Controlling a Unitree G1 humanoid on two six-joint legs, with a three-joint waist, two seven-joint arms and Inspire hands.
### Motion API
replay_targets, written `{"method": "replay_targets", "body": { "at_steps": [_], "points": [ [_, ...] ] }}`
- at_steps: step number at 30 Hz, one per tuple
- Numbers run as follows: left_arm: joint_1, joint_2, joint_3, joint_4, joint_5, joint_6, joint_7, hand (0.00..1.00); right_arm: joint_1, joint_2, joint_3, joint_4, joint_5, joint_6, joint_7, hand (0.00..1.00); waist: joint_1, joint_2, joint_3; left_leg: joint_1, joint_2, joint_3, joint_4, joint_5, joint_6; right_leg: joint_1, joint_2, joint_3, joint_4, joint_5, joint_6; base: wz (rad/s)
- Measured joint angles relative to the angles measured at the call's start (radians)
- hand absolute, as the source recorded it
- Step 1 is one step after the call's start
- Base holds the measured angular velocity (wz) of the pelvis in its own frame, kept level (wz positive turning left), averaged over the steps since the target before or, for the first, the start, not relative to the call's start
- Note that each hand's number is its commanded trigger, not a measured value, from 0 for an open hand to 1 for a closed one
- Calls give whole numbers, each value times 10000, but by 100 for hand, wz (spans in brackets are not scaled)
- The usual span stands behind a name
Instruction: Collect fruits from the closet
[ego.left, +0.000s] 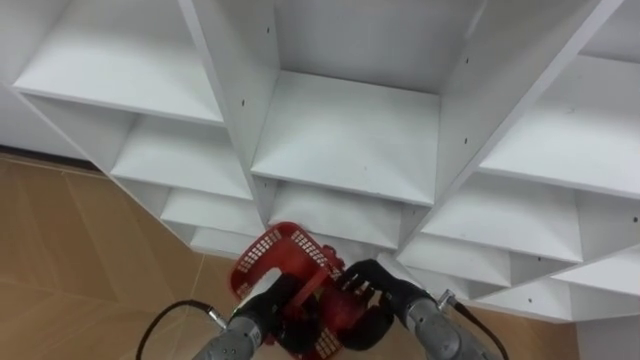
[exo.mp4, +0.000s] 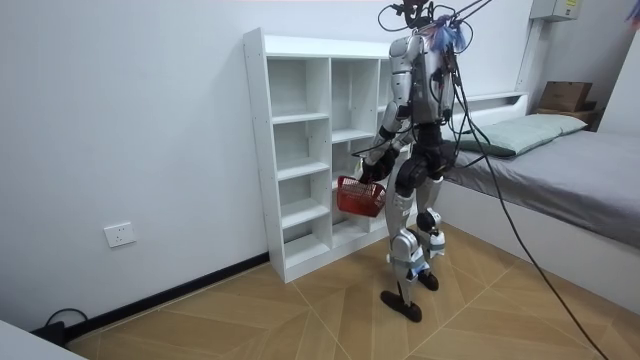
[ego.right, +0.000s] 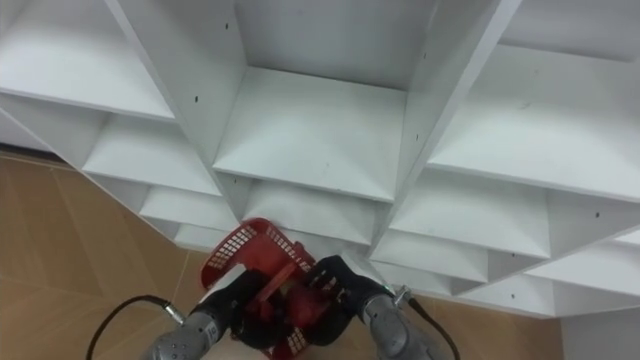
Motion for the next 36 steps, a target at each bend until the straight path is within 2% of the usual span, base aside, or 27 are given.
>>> {"method": "replay_targets", "body": {
  "at_steps": [5,6,7,8,23,36],
  "points": [
    [0,15,-119,0,-3,1,1,100,-1,0,2,15,-1,0,-1,100,4,51,45,-15,-6,-3,-14,-1,-2,-1,-2,-9,-1,-36,3,0],
    [0,20,-133,0,-4,1,1,100,-2,0,2,15,-1,1,-2,87,4,51,45,-15,-6,-3,-14,-1,-2,-1,-2,-9,-1,-42,5,0],
    [0,20,-157,-1,-5,1,2,100,-2,0,14,13,-3,1,-1,33,9,50,45,-15,-7,-2,-14,-1,-2,-2,-2,-3,0,-53,8,0],
    [0,22,-184,-1,-8,1,2,100,-7,3,45,2,4,3,2,0,11,44,44,-12,-11,0,-10,-1,-2,-2,-8,-3,2,-63,15,0],
    [-7,32,-289,45,-8,4,22,100,-119,12,104,97,4,2,-114,0,-20,-49,53,154,-14,28,-19,0,1,156,-19,-26,-7,-70,26,0],
    [-10,-10,-300,117,-14,10,0,100,-142,17,96,176,2,2,-110,0,-13,-11,28,147,-13,66,10,0,0,155,-19,-17,-6,-75,26,0]
  ]
}}
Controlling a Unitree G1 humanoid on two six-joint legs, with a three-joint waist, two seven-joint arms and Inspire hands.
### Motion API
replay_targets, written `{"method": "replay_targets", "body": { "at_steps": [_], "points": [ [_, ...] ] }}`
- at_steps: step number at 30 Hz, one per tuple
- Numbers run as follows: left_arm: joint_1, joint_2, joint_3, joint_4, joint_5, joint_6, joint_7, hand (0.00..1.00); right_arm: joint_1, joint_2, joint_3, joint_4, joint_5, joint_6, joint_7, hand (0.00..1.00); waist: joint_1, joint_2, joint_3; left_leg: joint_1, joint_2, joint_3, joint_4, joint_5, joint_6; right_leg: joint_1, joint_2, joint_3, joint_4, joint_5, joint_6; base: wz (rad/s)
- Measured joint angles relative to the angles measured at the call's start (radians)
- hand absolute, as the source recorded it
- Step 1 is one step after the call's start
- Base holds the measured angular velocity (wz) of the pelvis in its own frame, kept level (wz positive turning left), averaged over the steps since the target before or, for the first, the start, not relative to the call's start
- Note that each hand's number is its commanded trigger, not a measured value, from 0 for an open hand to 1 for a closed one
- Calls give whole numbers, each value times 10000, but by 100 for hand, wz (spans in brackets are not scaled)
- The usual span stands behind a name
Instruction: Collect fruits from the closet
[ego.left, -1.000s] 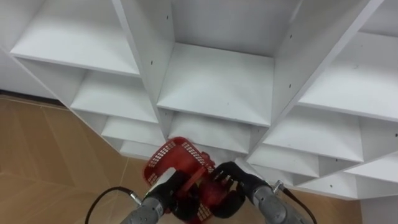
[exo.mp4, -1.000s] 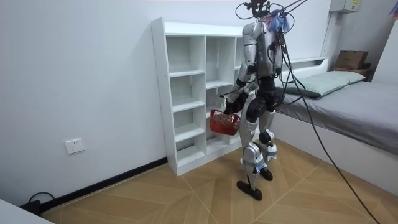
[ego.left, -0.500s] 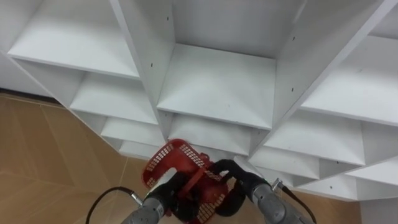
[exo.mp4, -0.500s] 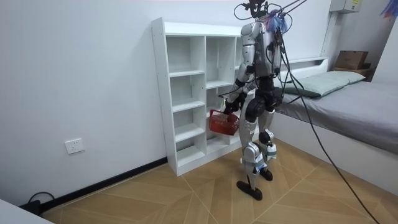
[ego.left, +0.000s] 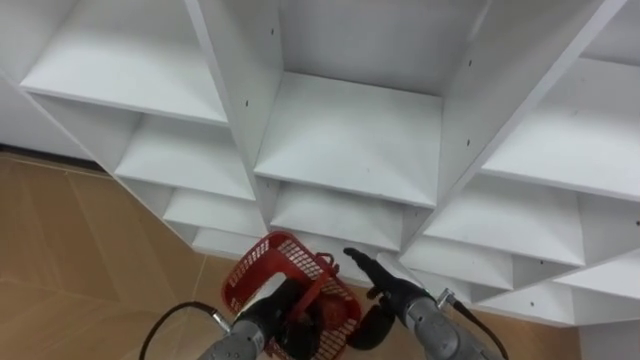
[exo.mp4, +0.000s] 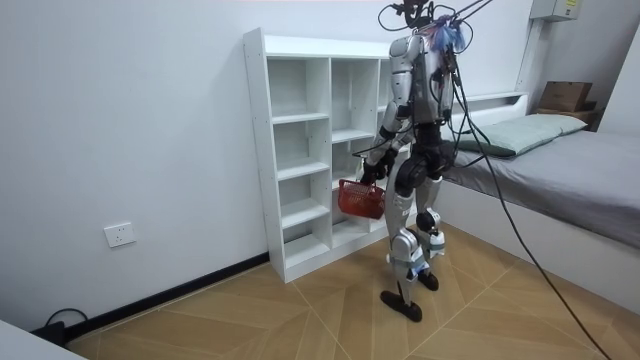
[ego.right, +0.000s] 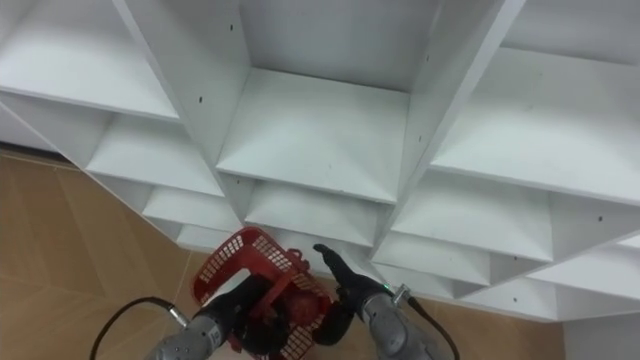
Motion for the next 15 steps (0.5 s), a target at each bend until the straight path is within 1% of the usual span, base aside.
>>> {"method": "replay_targets", "body": {
  "at_steps": [3,8,10,12,14,15],
  "points": [
    [-10,-40,-1,206,-11,2,0,100,-44,-13,2,87,-62,0,-16,0,15,-3,-6,34,6,5,1,0,0,11,6,35,12,1,-1,0],
    [-7,35,7,389,-29,2,1,100,22,-68,5,62,-85,0,-20,0,-5,2,-9,46,12,15,14,0,0,32,10,38,12,3,-3,0],
    [-16,70,15,456,-44,1,2,100,93,-80,18,54,-92,0,-32,0,-2,16,-31,53,10,19,15,0,0,35,9,47,13,3,-4,0],
    [-16,121,28,665,-283,2,13,100,206,-82,12,-11,-136,-1,-125,0,-21,18,-70,67,11,20,15,0,0,46,9,30,16,7,-10,0],
    [4,173,21,778,-435,7,18,100,260,-100,3,-7,-126,-1,-203,0,-58,18,-71,146,10,15,14,0,0,128,8,24,15,7,-11,0],
    [6,247,23,883,-577,7,19,100,316,-112,-1,-8,-117,-1,-230,0,-68,13,-82,231,10,12,13,0,0,225,4,17,10,6,-8,0]
  ]
}}
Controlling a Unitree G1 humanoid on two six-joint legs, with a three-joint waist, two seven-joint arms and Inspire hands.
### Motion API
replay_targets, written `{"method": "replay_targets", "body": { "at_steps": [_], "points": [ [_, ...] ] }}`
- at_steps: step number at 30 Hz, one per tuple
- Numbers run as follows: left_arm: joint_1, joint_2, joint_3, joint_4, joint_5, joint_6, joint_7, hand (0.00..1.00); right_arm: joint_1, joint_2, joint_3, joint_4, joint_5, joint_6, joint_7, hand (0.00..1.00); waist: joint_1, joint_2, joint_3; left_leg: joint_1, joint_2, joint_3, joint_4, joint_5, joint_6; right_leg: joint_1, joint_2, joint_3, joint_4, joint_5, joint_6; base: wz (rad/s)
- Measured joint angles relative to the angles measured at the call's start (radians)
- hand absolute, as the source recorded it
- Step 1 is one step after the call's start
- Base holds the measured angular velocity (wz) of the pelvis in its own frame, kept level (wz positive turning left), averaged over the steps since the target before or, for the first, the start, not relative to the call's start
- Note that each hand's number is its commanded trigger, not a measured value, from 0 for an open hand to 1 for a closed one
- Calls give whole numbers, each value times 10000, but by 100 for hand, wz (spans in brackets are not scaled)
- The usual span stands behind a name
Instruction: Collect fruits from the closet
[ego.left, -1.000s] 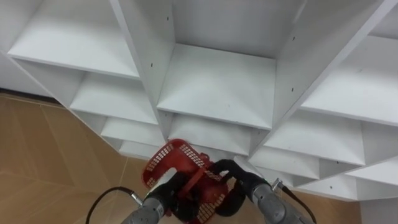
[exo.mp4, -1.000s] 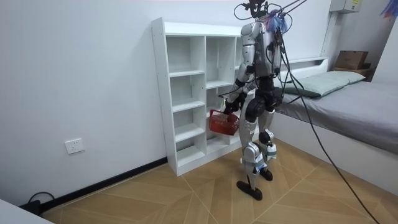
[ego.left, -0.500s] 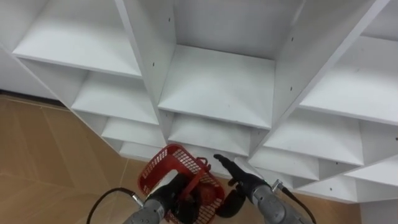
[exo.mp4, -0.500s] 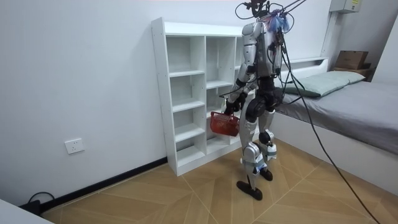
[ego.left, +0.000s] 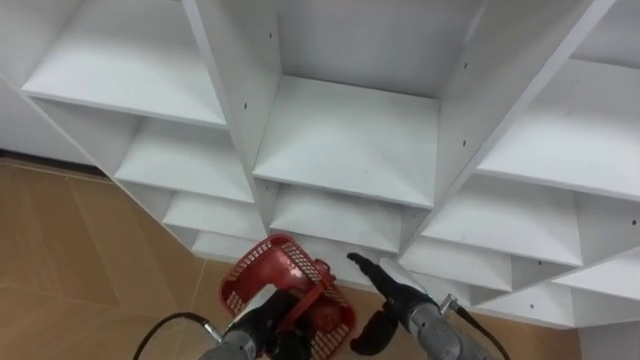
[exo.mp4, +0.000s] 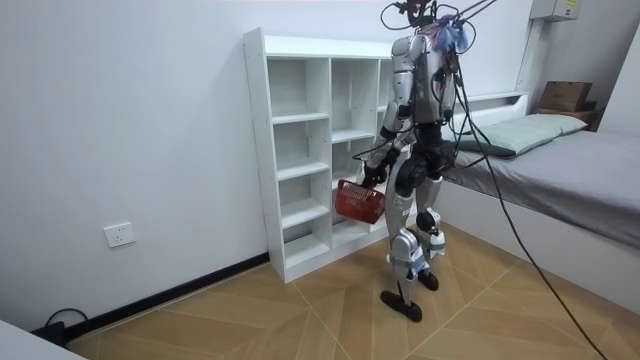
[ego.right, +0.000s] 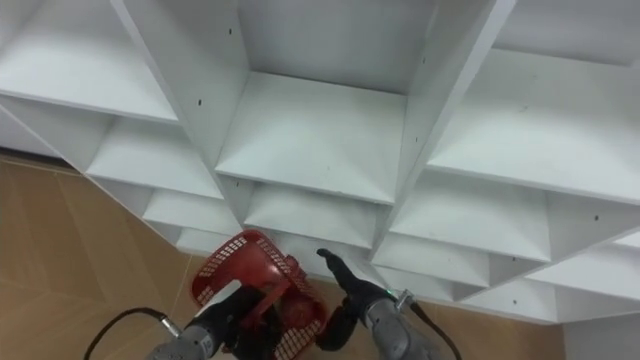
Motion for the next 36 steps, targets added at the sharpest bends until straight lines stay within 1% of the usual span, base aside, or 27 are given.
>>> {"method": "replay_targets", "body": {
  "at_steps": [2,5,6,7,9,10,11,13,14,15,18,20,22,24,26,27,28,29,32,36],
  "points": [
    [10,91,26,95,-250,1,3,100,51,-9,-12,0,73,0,-8,0,10,-6,-7,130,0,-3,-41,0,0,121,3,20,-24,-1,2,0],
    [64,129,425,449,-725,-1,12,100,195,-31,-183,93,61,-24,-98,0,23,-9,-10,352,-5,11,-109,-1,-1,324,12,41,-45,-9,14,0],
    [110,194,528,566,-844,0,13,100,291,-63,-296,167,57,-27,-148,0,22,-20,-50,422,-5,11,-122,-2,-2,370,15,45,-44,-17,18,0],
    [157,225,618,572,-846,0,14,100,344,-87,-377,184,57,-40,-171,0,19,-25,-55,431,-5,12,-127,-2,-1,382,16,48,-44,-17,17,0],
    [399,328,896,588,-842,-6,44,100,630,-311,-499,279,59,-127,-284,0,45,-29,-73,510,-6,12,-152,-2,-1,502,15,46,-67,-19,21,0],
    [495,355,944,588,-841,-16,57,100,734,-365,-505,282,59,-131,-310,0,53,-31,-123,524,-7,12,-166,-2,-2,509,15,47,-67,-24,26,0],
    [684,384,1086,586,-841,-18,107,100,945,-426,-622,281,67,-148,-347,0,63,-37,-193,577,-6,27,-202,-1,-1,519,17,57,-67,-31,30,-5],
    [953,398,1307,586,-842,-20,270,100,1207,-435,-900,313,78,-235,-409,0,38,-39,-195,703,-3,61,-213,-1,-1,607,24,118,-67,-32,31,-6],
    [1150,409,1416,587,-859,-22,350,100,1390,-423,-1146,441,180,-384,-475,0,2,-39,-195,843,-3,83,-233,-1,0,753,31,176,-123,-34,35,-4],
    [1246,421,1436,587,-903,-23,409,100,1453,-422,-1214,554,281,-441,-524,0,-10,-38,-196,877,-2,91,-256,-1,0,829,43,197,-185,-34,36,-4],
    [1713,489,1709,584,-1004,-27,644,100,1823,-431,-1680,674,784,-440,-632,0,-167,-65,-208,1089,0,118,-417,-1,-1,972,64,223,-239,-48,56,-1],
    [1963,466,1944,670,-1012,-36,744,100,1955,-412,-1877,965,876,-521,-754,0,-178,-69,-202,1269,9,219,-514,-2,-1,1067,86,285,-247,-52,61,-13],
    [2012,446,2143,903,-1011,-47,895,100,2164,-427,-2023,1184,1085,-523,-961,0,-176,-67,-202,1411,11,253,-595,-2,-1,1190,101,321,-299,-63,78,-8],
    [2018,445,2491,1024,-998,-54,1047,100,2316,-424,-2156,1376,1276,-521,-1119,0,-159,-90,-201,1485,24,306,-651,-3,-2,1218,138,447,-359,-58,75,-11],
    [2061,460,2801,1264,-961,-58,1303,100,2604,-432,-2463,1380,1598,-525,-1281,0,-200,-36,-203,1562,37,397,-728,-6,-5,1232,165,545,-364,-58,75,-13],
    [2064,466,2912,1340,-957,-58,1405,100,2717,-435,-2635,1441,1785,-522,-1329,0,-244,-18,-188,1575,36,407,-742,-6,-5,1227,167,562,-370,-58,76,-5],
    [2072,469,2964,1363,-956,-54,1433,100,2791,-435,-2733,1487,1926,-521,-1337,0,-245,-11,-181,1594,36,420,-751,-6,-4,1232,170,568,-370,-58,76,-6],
    [2133,481,2984,1371,-976,-53,1569,100,2854,-444,-2832,1671,2210,-514,-1392,0,-249,5,-155,1662,41,451,-776,-7,-4,1279,178,597,-374,-59,77,-7],
    [2198,486,3161,1471,-986,-39,1620,100,2994,-441,-3150,1838,2839,-457,-1412,0,-250,23,-143,1733,52,516,-799,-41,-17,1313,197,707,-394,-70,91,-9],
    [2247,505,3230,1664,-987,8,1687,100,3012,-432,-3182,1984,3251,-429,-1385,0,-310,17,-131,1841,58,536,-802,-63,-25,1406,219,771,-435,-70,91,-3]
  ]
}}
